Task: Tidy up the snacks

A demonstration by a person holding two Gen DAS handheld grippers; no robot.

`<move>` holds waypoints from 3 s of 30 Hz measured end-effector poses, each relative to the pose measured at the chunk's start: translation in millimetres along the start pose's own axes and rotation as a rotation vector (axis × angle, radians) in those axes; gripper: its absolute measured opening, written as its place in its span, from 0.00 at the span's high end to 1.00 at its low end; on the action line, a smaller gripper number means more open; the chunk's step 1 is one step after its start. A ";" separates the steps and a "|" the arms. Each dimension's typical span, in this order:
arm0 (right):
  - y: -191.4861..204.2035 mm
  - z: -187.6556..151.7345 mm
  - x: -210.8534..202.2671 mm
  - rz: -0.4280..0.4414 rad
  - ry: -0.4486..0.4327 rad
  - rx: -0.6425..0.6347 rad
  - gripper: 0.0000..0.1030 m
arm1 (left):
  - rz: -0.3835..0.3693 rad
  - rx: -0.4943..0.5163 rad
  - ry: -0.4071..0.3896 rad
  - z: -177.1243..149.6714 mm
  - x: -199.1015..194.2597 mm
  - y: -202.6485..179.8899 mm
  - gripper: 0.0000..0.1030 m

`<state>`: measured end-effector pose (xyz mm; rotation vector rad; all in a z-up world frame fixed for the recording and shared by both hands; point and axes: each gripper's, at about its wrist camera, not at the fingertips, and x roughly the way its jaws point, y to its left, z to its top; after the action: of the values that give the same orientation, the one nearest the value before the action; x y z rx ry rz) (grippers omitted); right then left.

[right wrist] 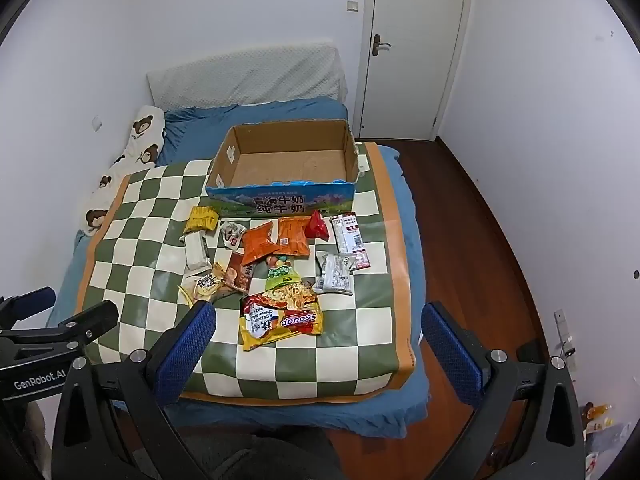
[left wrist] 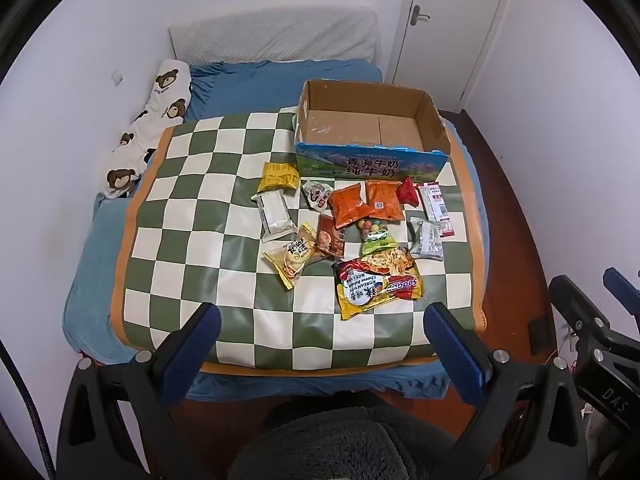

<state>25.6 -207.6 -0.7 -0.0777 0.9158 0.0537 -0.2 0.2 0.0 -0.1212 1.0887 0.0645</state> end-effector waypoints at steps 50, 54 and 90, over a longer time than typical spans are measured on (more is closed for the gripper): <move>1.8 10.0 9.3 0.014 0.024 0.021 0.00 | -0.001 0.000 0.005 7.7 3.8 -5.5 0.00; 2.3 12.3 10.0 0.006 0.018 0.018 0.00 | -0.009 0.003 0.011 21.3 11.1 -7.5 0.00; 5.5 15.9 -1.9 0.025 -0.004 0.044 0.00 | -0.009 0.002 -0.002 29.2 10.2 -8.5 0.00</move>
<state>36.6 -200.8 10.2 -0.0253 0.9135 0.0573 31.1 -4.5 4.9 -0.1247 1.0865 0.0556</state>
